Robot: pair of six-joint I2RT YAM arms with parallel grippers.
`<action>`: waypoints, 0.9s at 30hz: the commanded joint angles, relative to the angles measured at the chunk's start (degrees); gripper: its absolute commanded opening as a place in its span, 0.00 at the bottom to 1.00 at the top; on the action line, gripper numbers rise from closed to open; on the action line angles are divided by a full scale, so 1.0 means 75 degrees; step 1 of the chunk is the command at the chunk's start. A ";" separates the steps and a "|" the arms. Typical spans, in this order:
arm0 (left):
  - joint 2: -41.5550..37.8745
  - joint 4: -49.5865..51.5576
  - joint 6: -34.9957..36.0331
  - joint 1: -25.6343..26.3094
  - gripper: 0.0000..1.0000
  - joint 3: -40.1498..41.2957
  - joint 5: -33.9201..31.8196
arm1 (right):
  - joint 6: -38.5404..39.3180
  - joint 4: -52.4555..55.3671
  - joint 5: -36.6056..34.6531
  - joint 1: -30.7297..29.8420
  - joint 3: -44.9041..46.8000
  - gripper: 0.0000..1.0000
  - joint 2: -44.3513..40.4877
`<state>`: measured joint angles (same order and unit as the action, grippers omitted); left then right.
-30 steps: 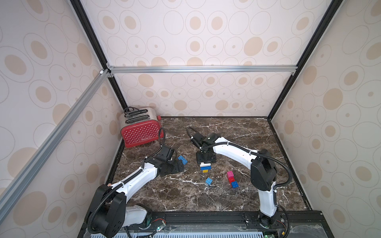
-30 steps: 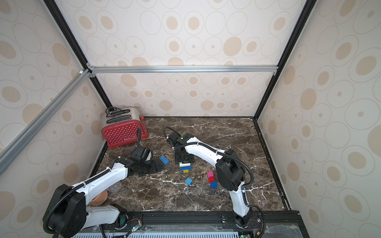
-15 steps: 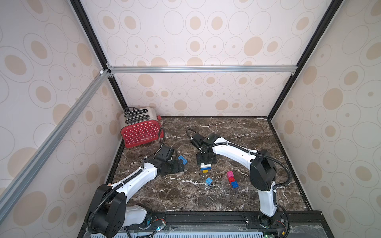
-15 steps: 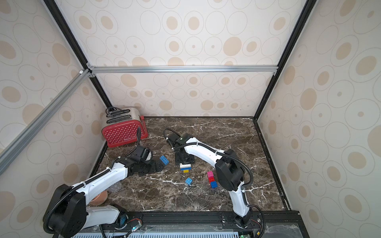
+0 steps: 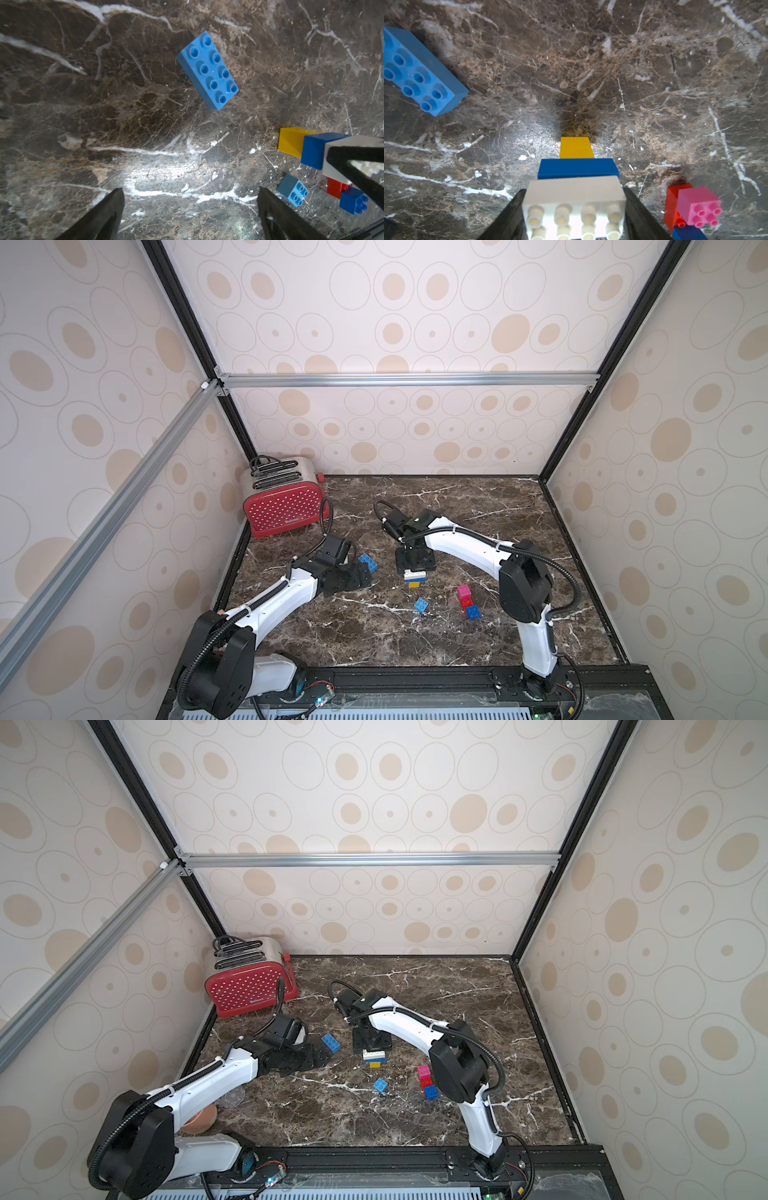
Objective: Assemble a carrot with lego
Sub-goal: Assemble the lego brick with the lego brick.
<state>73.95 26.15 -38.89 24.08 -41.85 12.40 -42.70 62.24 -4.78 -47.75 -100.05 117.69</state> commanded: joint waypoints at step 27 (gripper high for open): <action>0.0106 0.0006 0.0299 -0.0135 0.99 -0.0034 0.0045 | -0.0601 -0.0060 -0.0264 -0.0149 -0.0110 0.46 -0.0329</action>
<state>74.41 26.15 -38.04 23.64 -41.80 12.78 -46.04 61.49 -5.85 -48.10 -99.46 117.16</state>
